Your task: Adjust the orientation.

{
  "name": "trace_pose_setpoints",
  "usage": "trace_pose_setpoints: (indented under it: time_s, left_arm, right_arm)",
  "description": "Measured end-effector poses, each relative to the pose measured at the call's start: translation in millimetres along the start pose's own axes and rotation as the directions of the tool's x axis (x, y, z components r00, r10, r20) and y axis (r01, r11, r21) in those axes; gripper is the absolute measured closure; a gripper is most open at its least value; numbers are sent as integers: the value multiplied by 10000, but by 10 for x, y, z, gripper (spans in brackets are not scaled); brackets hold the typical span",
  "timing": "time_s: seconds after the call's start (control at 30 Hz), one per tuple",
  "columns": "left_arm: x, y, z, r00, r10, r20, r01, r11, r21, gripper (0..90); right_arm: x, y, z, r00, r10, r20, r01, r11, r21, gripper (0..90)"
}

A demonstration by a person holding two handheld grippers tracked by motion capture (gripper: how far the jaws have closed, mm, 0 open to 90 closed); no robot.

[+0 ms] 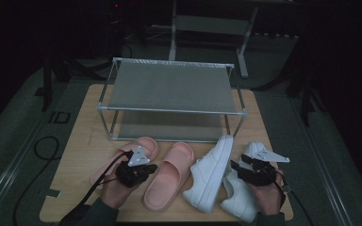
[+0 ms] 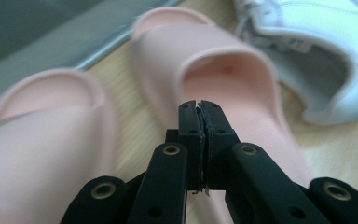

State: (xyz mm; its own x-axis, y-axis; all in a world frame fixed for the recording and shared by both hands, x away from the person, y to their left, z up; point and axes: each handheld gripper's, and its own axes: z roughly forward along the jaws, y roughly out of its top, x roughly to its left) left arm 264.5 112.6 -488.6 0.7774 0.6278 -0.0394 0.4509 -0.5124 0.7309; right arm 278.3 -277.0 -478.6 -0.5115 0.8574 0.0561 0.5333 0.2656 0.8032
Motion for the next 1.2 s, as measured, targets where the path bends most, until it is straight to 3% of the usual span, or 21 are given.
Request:
trace_pose_setpoints:
  time_s: [0.23, 0.43, 0.97, 1.13, 1.2]
  left_arm:
    - [-127, -1, 363, 9991, 76, 426, -94, 9990, 430, 891]
    - [-159, -38, 490, 9988, 139, 462, -177, 9964, 828, 893]
    - [-115, -149, 337, 9989, 260, 401, -307, 9922, 1206, 898]
    - [-77, -218, 255, 9991, 98, 409, -150, 9918, 1272, 898]
    - [-40, -283, 197, 9989, -150, 439, 96, 9926, 1210, 898]
  right_arm:
    - [-1, 0, 0, 10000, -19, -3, 19, 10000, -4, 457]
    - [-4, -1, -1, 10000, -4, -8, 4, 10000, -10, 457]
    - [-11, -6, -4, 10000, -14, -16, 14, 10000, -9, 457]
    - [-5, -3, -2, 10000, -15, -16, 15, 10000, 7, 456]
    - [-4, -3, -2, 10000, -19, -17, 19, 10000, 11, 457]
